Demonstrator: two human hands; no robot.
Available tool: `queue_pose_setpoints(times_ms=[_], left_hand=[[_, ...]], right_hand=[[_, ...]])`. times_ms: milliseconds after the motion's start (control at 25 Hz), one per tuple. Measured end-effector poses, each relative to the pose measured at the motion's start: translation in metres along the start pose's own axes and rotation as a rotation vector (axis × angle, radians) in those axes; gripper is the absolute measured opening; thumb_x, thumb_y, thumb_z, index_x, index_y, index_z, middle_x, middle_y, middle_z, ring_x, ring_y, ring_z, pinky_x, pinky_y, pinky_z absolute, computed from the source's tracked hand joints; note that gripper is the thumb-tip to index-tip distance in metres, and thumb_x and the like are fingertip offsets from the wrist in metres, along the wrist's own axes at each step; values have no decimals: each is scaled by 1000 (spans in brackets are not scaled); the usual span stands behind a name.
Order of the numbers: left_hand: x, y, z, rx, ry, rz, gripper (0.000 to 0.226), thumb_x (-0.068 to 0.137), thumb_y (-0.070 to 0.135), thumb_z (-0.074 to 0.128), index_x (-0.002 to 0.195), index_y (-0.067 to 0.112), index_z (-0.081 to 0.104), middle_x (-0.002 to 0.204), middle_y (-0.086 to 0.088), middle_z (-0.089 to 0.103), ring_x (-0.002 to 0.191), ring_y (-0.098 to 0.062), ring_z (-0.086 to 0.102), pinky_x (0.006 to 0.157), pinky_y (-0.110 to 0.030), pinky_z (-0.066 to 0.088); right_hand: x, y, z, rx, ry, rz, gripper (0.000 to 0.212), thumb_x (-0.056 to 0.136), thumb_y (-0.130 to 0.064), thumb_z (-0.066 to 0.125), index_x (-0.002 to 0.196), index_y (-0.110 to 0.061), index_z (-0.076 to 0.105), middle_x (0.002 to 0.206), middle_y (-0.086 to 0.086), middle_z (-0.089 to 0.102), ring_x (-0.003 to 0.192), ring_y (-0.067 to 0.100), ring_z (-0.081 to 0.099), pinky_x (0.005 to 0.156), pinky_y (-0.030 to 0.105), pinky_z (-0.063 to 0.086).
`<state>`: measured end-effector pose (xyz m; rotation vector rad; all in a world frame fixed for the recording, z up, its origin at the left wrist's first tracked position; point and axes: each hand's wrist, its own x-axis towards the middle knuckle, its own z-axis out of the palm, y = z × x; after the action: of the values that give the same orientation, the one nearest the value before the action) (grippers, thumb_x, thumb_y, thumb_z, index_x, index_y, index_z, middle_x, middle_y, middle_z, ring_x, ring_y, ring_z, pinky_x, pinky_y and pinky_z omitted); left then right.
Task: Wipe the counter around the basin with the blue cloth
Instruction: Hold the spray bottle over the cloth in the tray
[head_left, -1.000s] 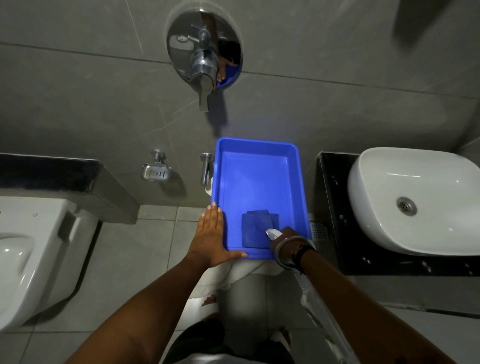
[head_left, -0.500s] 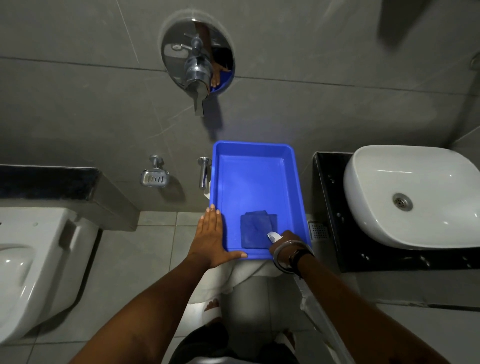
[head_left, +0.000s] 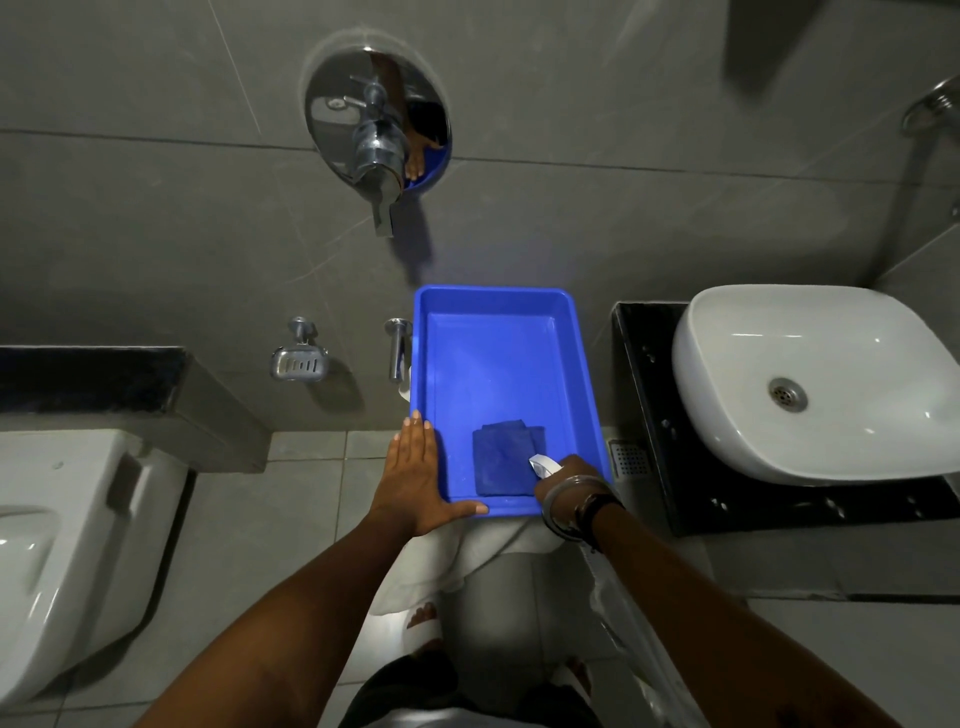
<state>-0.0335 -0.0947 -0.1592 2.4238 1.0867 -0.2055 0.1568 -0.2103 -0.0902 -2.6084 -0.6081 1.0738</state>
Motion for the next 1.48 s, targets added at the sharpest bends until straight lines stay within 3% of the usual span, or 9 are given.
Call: queue_pose_setpoints(times_ms=[160, 360, 480, 800, 1040, 1160, 1320, 1400, 1480], left_hand=[[0, 0, -1, 1, 0, 4, 150, 54, 102, 40, 155, 1, -10, 164, -19, -17, 152, -32, -17, 123, -44, -7], [1, 0, -1, -5, 4, 4, 152, 53, 103, 38, 155, 1, -10, 164, -20, -17, 152, -31, -19, 123, -44, -8], [0, -1, -2, -13, 1, 11, 152, 52, 103, 37, 155, 1, -10, 164, -20, -18, 152, -32, -18, 123, -45, -7], [1, -1, -3, -15, 12, 21, 150, 55, 100, 43, 155, 2, -12, 164, -18, -20, 151, -31, -21, 121, -42, -11], [7, -5, 2, -74, 15, 0, 152, 52, 102, 42, 155, 7, -16, 163, -15, -24, 150, -29, -22, 120, -40, -12], [5, -5, 5, -87, 9, 7, 149, 52, 102, 40, 154, 10, -18, 161, -11, -29, 148, -27, -27, 119, -39, -13], [13, 3, -8, -27, 107, 128, 108, 81, 76, 51, 157, 10, 11, 166, -14, -8, 154, -29, -7, 124, -40, -4], [27, 19, -18, -114, 175, 129, 70, 93, 51, 57, 147, 10, 41, 159, -18, 31, 146, -35, 31, 121, -43, 25], [40, 36, -23, -289, 146, -88, 46, 94, 37, 60, 129, 8, 55, 136, -16, 51, 122, -37, 53, 98, -44, 45]], right_hand=[[-5, -2, -3, 14, -43, 20, 40, 86, -52, 52, 81, -12, 55, 65, -1, 49, 55, 12, 46, 68, 26, 39], [-35, -39, -46, -36, 7, -283, 24, 85, -27, 53, 100, -11, 64, 81, 17, 60, 71, 30, 59, 59, 24, 40], [-65, -86, -93, 289, 134, -465, 12, 80, -10, 57, 84, -4, 67, 78, 18, 65, 72, 26, 61, 69, 33, 46], [-17, -200, -132, 643, 423, -771, 34, 72, 6, 51, 102, -3, 66, 102, 20, 70, 77, 19, 59, 70, 27, 48], [68, -235, -81, 579, 425, -708, 40, 76, 7, 49, 113, 1, 61, 108, 23, 67, 94, 35, 62, 72, 22, 45], [94, -237, -80, 596, 452, -618, 34, 78, 1, 50, 111, 0, 60, 100, 23, 65, 80, 30, 58, 68, 27, 46], [108, -212, -93, 550, 333, -592, 54, 77, -15, 68, 125, -3, 49, 118, 18, 56, 103, 30, 56, 97, 44, 47], [112, -170, -81, 336, 363, -519, 72, 74, -28, 75, 133, -3, 42, 136, 22, 45, 123, 30, 47, 106, 38, 39], [109, -113, -48, 153, 322, -371, 72, 75, -34, 74, 130, 0, 44, 136, 25, 42, 124, 37, 46, 103, 40, 38]])
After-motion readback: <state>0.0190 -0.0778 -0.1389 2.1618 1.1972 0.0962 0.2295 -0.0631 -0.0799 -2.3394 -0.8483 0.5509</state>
